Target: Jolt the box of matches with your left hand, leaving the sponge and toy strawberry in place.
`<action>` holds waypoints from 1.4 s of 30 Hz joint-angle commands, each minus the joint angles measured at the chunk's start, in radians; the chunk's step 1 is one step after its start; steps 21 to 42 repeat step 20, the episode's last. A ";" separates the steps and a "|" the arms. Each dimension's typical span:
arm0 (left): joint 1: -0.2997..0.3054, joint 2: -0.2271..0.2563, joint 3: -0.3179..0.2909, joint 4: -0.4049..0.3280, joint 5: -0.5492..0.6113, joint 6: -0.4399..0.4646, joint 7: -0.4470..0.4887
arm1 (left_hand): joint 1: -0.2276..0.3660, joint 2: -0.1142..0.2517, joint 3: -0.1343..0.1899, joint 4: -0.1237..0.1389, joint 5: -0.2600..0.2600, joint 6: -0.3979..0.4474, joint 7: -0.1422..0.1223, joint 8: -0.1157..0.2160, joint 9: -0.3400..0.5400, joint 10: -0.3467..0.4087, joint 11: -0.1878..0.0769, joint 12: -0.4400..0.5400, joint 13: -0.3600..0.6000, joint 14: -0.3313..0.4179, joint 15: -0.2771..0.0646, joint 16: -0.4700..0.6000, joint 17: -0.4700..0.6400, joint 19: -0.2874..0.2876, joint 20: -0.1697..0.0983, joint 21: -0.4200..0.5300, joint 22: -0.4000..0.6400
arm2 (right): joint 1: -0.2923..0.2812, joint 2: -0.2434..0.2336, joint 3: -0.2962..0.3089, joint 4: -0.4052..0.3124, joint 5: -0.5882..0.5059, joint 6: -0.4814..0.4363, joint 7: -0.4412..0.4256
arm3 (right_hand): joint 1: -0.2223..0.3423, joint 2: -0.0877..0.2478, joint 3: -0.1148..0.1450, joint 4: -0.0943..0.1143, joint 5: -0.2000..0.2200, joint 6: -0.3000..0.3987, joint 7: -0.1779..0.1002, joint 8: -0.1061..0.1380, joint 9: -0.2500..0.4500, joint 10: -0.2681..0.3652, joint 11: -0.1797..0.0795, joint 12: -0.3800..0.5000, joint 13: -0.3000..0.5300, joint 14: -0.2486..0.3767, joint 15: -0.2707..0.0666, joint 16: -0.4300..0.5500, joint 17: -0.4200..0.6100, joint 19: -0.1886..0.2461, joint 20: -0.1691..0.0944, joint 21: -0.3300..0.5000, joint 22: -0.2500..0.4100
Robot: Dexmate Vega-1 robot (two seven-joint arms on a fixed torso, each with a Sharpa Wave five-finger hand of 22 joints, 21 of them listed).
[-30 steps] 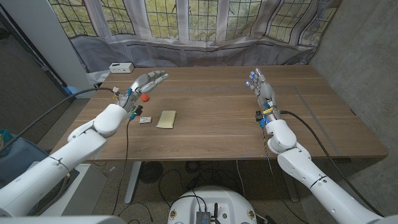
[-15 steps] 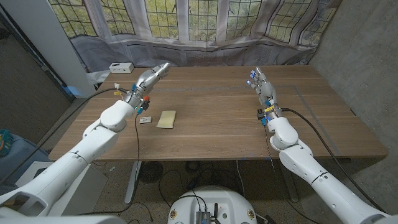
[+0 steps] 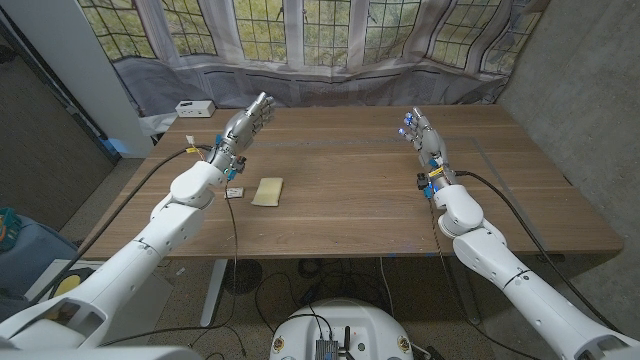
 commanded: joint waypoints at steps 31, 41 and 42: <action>-0.007 -0.046 0.013 0.064 -0.054 0.059 0.037 | -0.015 0.002 -0.007 -0.002 0.013 -0.019 0.031 0.006 0.001 -0.025 0.005 -0.001 -0.006 -0.032 0.007 0.000 0.000 -0.013 -0.057 -0.003 0.000 | 0.033 0.017 -0.017 0.049 0.012 -0.017 -0.005 | 0.005 -0.011 0.003 -0.007 0.003 -0.020 -0.003 -0.001 0.002 -0.006 -0.003 -0.003 -0.003 -0.005 -0.015 -0.003 -0.002 0.003 -0.028 -0.002 0.002; -0.007 -0.046 0.013 0.064 -0.054 0.059 0.037 | -0.015 0.002 -0.007 -0.002 0.013 -0.019 0.031 0.006 0.001 -0.025 0.005 -0.001 -0.006 -0.032 0.007 0.000 0.000 -0.013 -0.057 -0.003 0.000 | 0.033 0.017 -0.017 0.049 0.012 -0.017 -0.005 | 0.005 -0.011 0.003 -0.007 0.003 -0.020 -0.003 -0.001 0.002 -0.006 -0.003 -0.003 -0.003 -0.005 -0.015 -0.003 -0.002 0.003 -0.028 -0.002 0.002; -0.007 -0.046 0.013 0.064 -0.054 0.059 0.037 | -0.015 0.002 -0.007 -0.002 0.013 -0.019 0.031 0.006 0.001 -0.025 0.005 -0.001 -0.006 -0.032 0.007 0.000 0.000 -0.013 -0.057 -0.003 0.000 | 0.033 0.017 -0.017 0.049 0.012 -0.017 -0.005 | 0.005 -0.011 0.003 -0.007 0.003 -0.020 -0.003 -0.001 0.002 -0.006 -0.003 -0.003 -0.003 -0.005 -0.015 -0.003 -0.002 0.003 -0.028 -0.002 0.002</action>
